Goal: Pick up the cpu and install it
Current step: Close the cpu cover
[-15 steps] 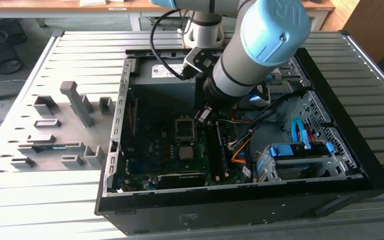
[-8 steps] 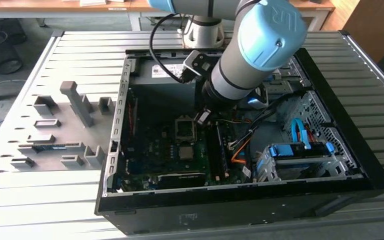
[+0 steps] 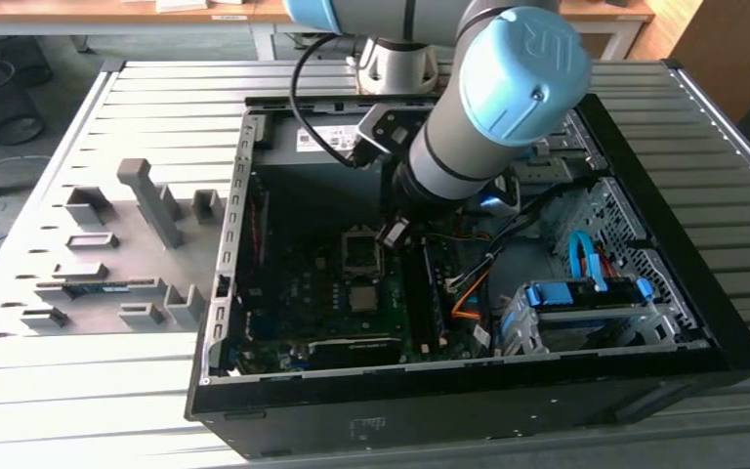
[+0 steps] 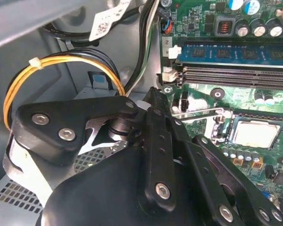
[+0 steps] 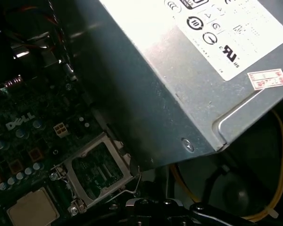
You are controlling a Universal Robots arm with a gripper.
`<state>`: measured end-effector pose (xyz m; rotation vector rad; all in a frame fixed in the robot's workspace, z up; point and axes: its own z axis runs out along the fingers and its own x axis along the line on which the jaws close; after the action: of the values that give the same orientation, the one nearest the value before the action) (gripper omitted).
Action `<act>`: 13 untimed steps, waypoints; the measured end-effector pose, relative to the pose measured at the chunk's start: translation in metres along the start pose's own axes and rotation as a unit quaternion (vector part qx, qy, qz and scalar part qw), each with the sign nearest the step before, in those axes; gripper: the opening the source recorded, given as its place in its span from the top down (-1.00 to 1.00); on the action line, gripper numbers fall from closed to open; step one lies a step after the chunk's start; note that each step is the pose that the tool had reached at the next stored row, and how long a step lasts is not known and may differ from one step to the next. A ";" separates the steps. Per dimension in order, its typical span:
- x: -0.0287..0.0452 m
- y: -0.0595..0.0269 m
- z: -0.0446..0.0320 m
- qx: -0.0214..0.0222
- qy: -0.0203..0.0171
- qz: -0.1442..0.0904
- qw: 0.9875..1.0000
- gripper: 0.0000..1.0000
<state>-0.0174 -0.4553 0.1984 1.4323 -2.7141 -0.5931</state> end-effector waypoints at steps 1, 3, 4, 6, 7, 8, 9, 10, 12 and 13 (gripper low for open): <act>0.0003 0.0000 0.0007 0.000 0.000 0.000 1.000 0.80; 0.0008 -0.0003 0.0025 0.000 0.000 0.000 1.000 0.80; 0.0010 -0.0005 0.0033 0.000 0.000 0.000 1.000 0.80; 0.0014 -0.0007 0.0047 0.000 0.000 0.000 1.000 0.80; 0.0016 -0.0008 0.0053 0.000 0.000 0.000 1.000 0.80; 0.0018 -0.0010 0.0060 0.000 0.000 0.000 1.000 0.80; 0.0020 -0.0011 0.0066 0.000 0.000 0.000 1.000 0.80; 0.0021 -0.0013 0.0072 0.000 0.000 0.000 1.000 0.80; 0.0024 -0.0015 0.0081 0.000 0.000 0.000 1.000 0.80; 0.0025 -0.0014 0.0083 0.000 0.000 0.000 1.000 0.80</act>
<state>-0.0193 -0.4553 0.1898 1.4323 -2.7140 -0.5927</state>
